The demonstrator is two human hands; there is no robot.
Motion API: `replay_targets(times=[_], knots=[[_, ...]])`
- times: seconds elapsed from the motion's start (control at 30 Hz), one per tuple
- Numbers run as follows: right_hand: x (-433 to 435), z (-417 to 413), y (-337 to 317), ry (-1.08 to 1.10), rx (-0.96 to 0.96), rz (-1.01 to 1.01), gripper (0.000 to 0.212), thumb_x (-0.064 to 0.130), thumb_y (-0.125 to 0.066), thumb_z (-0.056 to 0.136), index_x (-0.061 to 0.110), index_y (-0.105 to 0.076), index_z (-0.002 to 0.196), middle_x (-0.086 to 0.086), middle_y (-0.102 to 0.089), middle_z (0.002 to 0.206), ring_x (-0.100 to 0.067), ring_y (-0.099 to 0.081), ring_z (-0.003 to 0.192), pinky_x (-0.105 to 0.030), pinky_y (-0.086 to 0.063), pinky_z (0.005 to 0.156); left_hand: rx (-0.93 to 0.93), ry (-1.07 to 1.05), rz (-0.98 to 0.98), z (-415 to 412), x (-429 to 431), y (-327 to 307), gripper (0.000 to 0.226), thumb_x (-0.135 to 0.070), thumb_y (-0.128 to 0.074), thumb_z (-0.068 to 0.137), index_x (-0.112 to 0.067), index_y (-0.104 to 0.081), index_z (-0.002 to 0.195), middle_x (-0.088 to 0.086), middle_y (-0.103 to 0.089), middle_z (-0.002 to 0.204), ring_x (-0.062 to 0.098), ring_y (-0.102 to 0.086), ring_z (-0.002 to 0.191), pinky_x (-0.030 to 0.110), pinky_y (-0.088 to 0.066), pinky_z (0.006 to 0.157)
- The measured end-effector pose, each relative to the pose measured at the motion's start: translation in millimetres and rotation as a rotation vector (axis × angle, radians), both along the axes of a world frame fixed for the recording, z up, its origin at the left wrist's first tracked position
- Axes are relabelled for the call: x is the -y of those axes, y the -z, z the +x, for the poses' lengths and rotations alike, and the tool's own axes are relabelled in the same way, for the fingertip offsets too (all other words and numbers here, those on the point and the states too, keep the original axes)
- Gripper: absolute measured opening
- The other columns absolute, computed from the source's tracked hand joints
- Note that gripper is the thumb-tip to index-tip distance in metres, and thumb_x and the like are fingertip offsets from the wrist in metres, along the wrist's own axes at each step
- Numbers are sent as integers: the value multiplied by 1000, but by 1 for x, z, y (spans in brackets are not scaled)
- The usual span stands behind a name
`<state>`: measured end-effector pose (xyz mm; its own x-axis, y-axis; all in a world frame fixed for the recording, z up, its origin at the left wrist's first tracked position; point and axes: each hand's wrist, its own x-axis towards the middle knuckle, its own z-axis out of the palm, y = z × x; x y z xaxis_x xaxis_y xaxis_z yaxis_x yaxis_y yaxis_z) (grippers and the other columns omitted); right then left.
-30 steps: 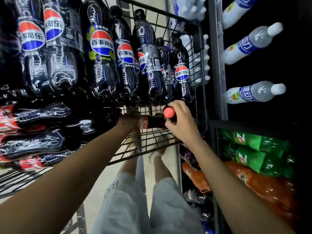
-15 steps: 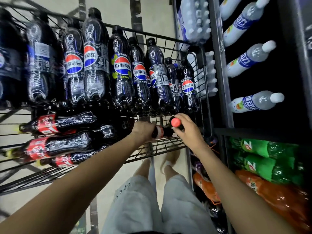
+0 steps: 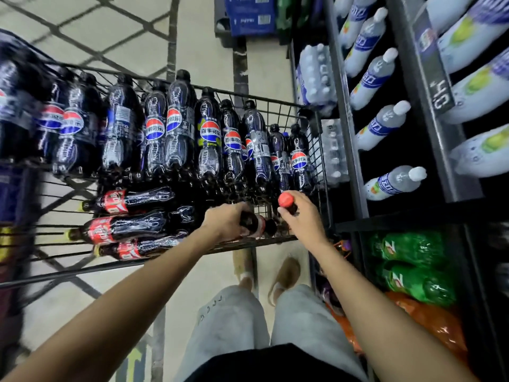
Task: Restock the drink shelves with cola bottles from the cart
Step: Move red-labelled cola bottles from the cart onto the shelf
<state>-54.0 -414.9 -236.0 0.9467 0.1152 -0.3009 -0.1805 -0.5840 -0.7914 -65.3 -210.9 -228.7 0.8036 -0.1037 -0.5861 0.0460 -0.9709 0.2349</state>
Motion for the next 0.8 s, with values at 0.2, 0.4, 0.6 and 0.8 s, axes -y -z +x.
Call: replay_targets(times=[0.2, 0.4, 0.6, 0.8], knots=[[8, 5, -32, 4, 78, -5, 37, 21, -72, 85, 13, -65, 121, 5, -56, 110, -10, -52, 99, -21, -37, 85, 24, -333, -221, -20, 4, -35, 50, -35, -79, 74, -32, -57, 118, -4, -71, 98, 16, -65, 85, 32, -54, 77], [20, 22, -68, 44, 131, 85, 17, 26, -70, 86, 22, -68, 102, -2, -54, 100, -15, -53, 93, -26, -38, 84, 163, -396, -337, -27, 9, -76, 41, -36, -80, 74, -30, -58, 108, -5, -67, 90, 12, -64, 74, 30, -55, 68], [23, 21, -102, 162, 164, 205, 15, 26, -70, 85, 38, -61, 85, -5, -65, 103, -16, -61, 96, -35, -48, 91, 340, -460, -477, -19, 21, -117, 29, -36, -81, 73, -26, -61, 92, -8, -67, 84, 15, -61, 79, 27, -47, 74], [16, -2, -132, 258, 244, 210, 17, 30, -71, 83, 42, -60, 80, 12, -63, 95, 8, -58, 86, -9, -41, 77, 359, -430, -725, -19, 17, -142, 26, -27, -76, 81, -24, -64, 104, -10, -69, 94, 3, -63, 88, 23, -45, 86]])
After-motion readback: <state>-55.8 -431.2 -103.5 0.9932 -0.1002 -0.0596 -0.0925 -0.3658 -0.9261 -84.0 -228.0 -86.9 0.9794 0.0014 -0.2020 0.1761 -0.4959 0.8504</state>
